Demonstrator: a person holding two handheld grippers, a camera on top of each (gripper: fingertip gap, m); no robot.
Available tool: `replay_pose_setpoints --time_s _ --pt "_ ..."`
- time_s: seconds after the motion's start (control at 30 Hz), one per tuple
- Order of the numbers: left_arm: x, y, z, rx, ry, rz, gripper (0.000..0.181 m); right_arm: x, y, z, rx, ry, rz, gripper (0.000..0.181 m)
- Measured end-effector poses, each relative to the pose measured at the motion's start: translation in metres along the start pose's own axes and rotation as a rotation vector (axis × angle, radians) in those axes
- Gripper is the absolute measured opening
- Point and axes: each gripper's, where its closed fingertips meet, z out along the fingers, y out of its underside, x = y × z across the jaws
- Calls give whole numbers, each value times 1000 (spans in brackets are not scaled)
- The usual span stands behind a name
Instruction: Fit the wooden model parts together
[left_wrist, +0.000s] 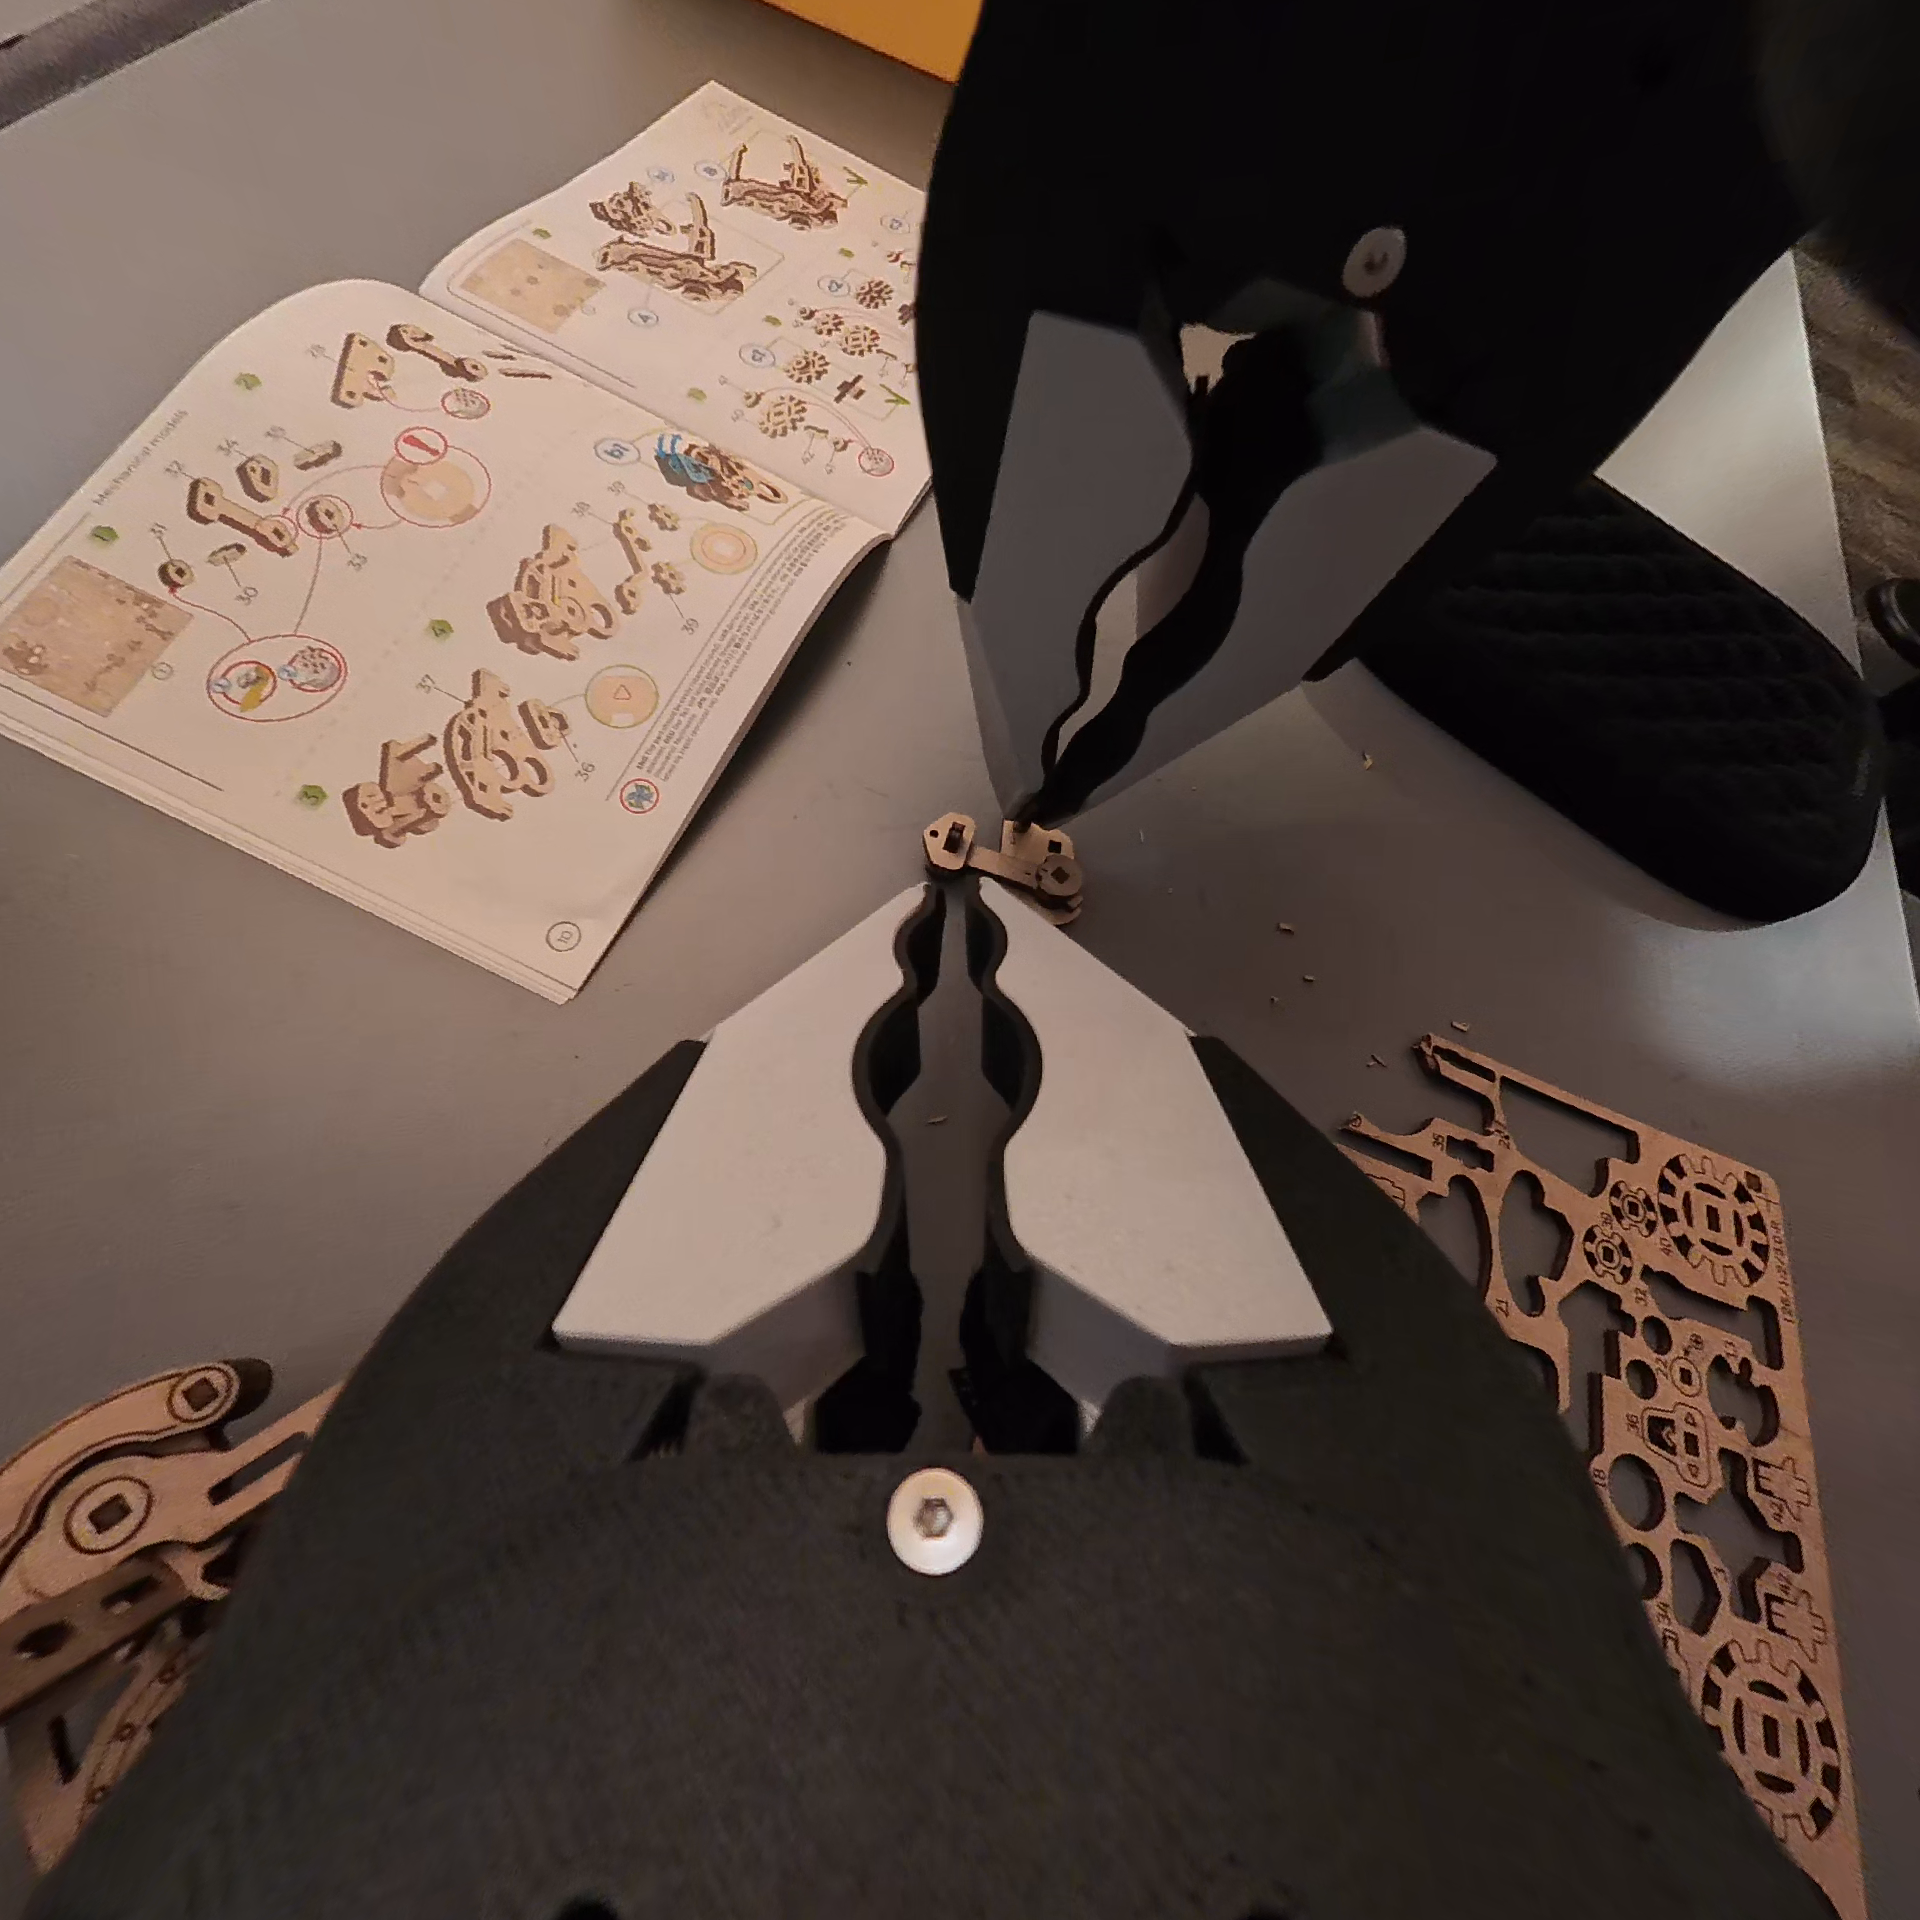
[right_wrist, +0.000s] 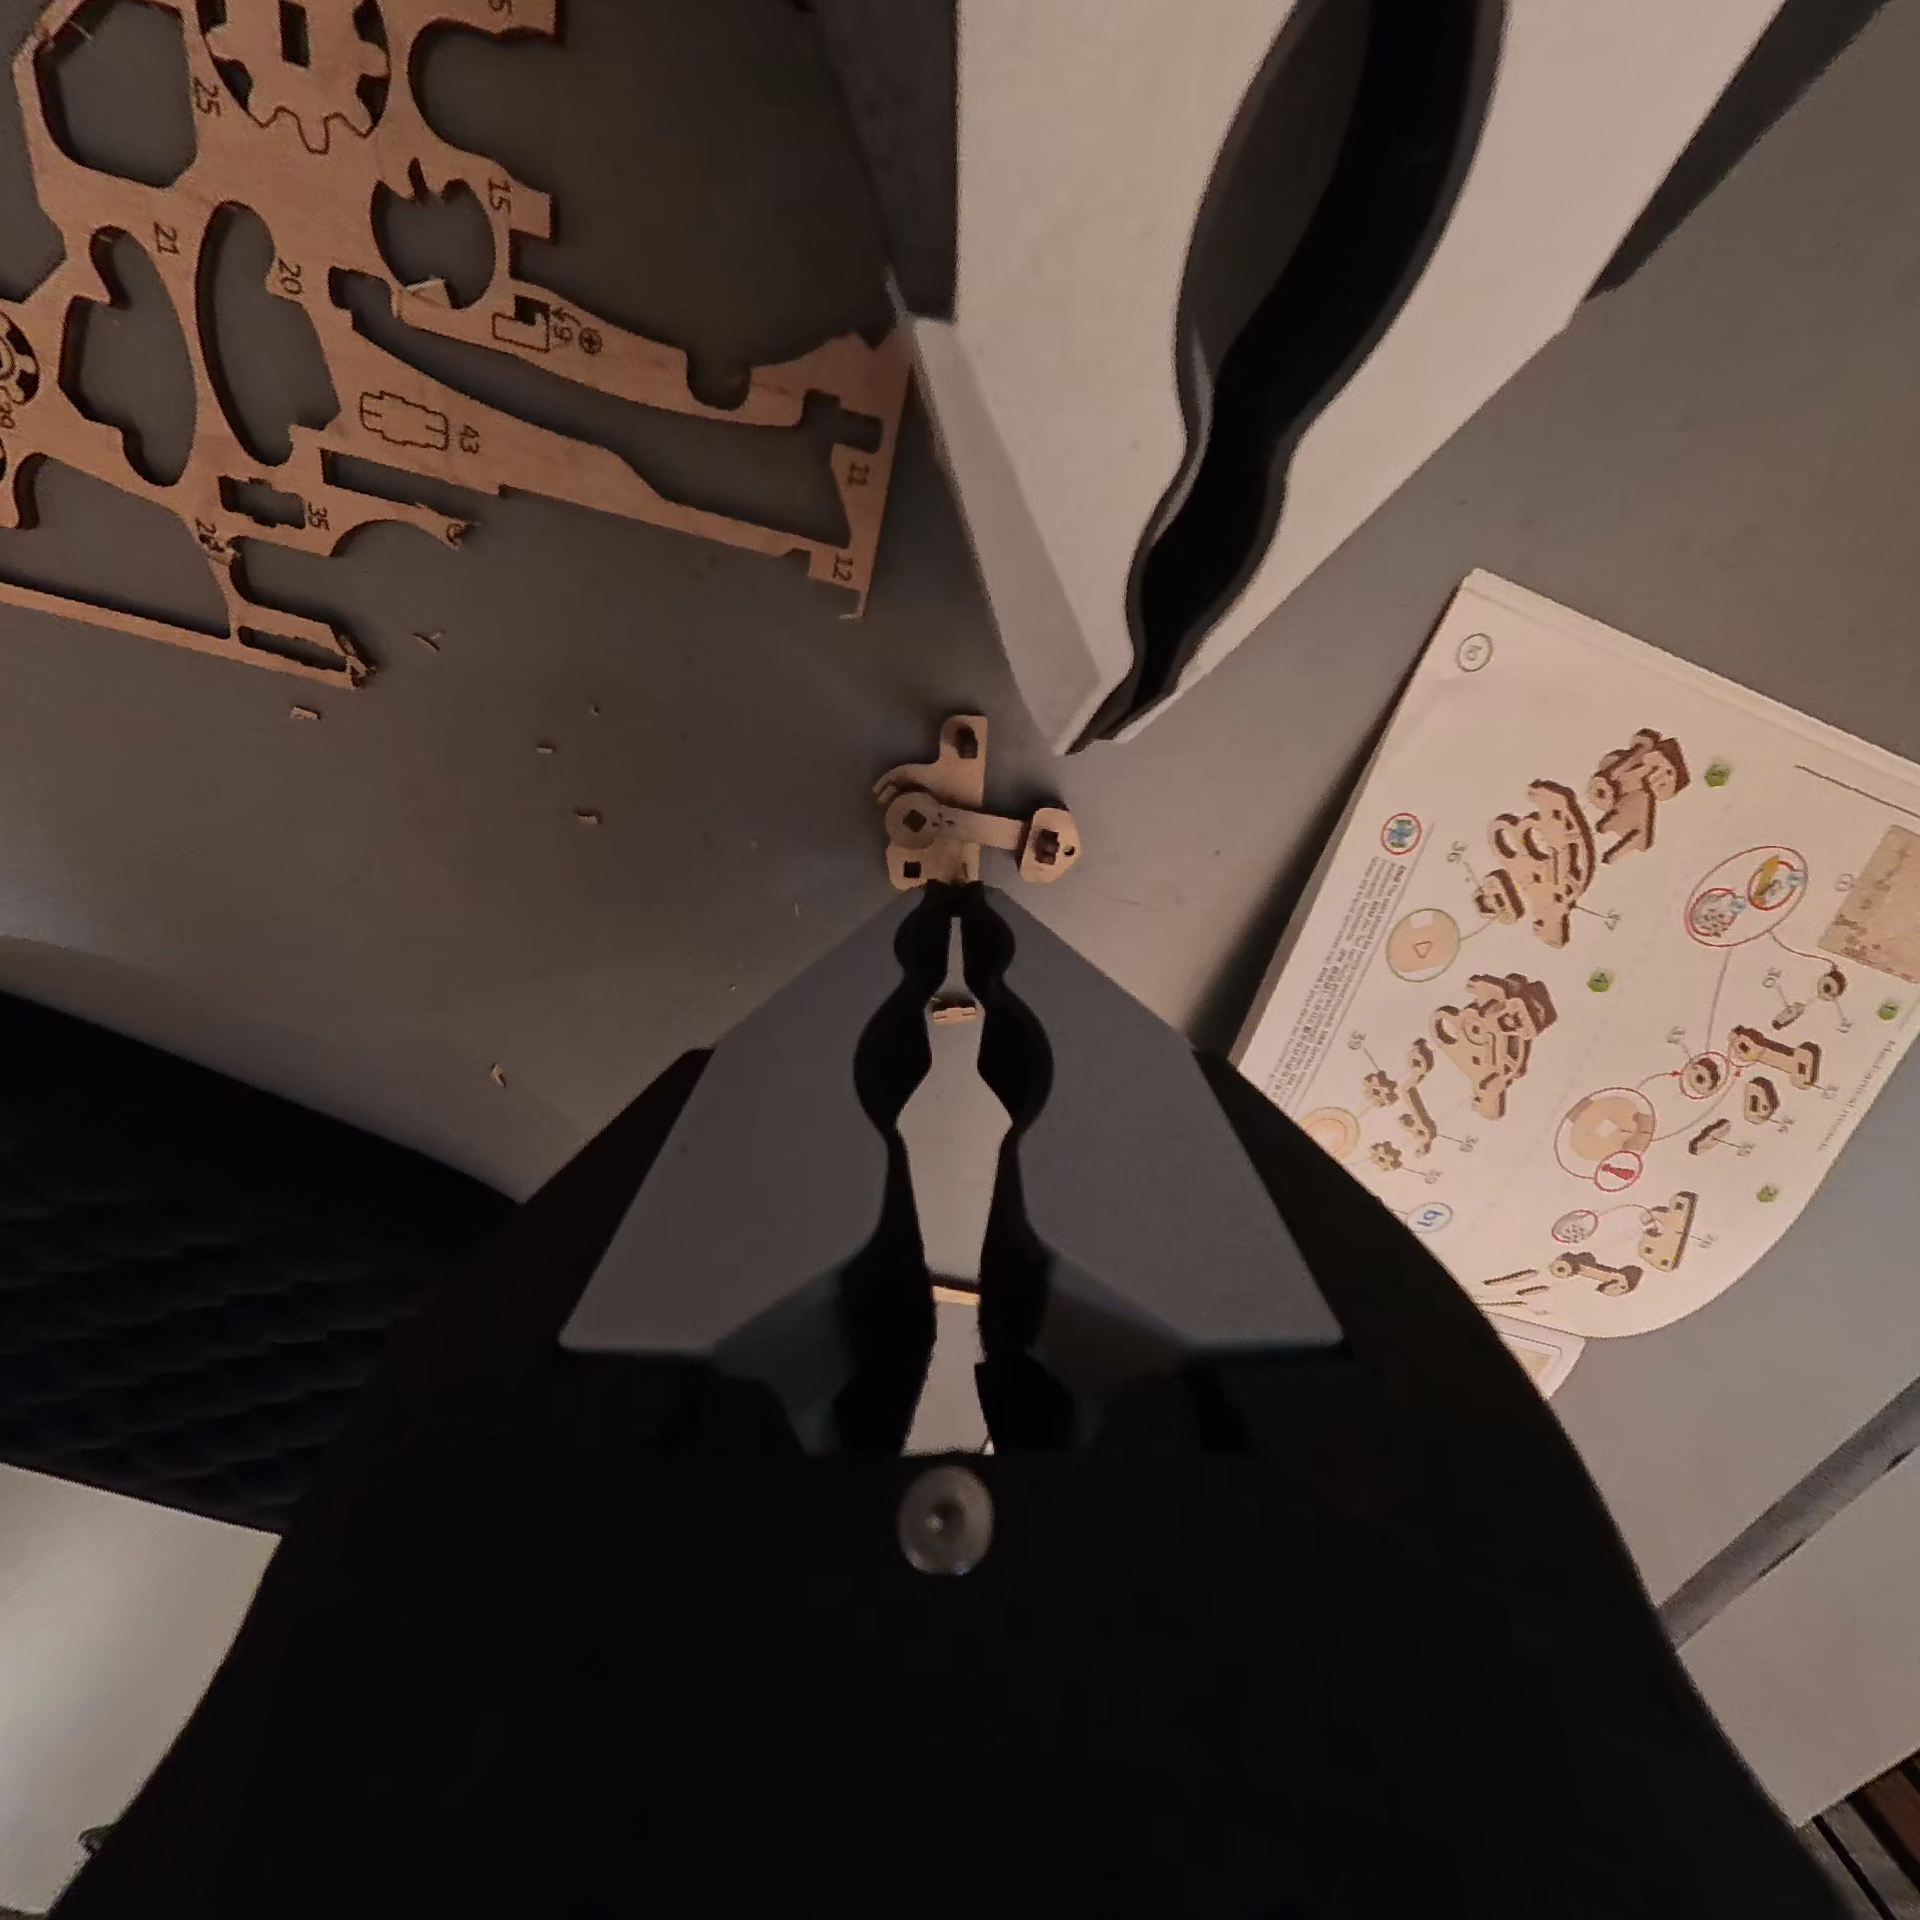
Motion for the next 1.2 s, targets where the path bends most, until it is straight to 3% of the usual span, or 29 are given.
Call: replay_pose_setpoints --time_s 0.03,0.27,0.37,0.5,0.8,1.0,1.2 --pt "0 0 0 1 -1 0 2 0 0 0 -7 2 -4 1" --pt "1 1 0 -6 -1 5 2 2 -2 0 62 31 55 1" --pt "2 1 1 -6 0 8 2 2 -7 -8 142 60 106 26" --pt "1 1 0 -1 5 -1 2 5 8 -31 191 144 134 20" --pt "14 13 10 -82 35 67 20 3 31 -3 322 121 203 13" --pt "9 20 18 -137 -49 162 18 3 28 -2 454 80 247 14" --pt "8 20 17 -128 -41 141 18 5 26 -1 513 74 259 7"
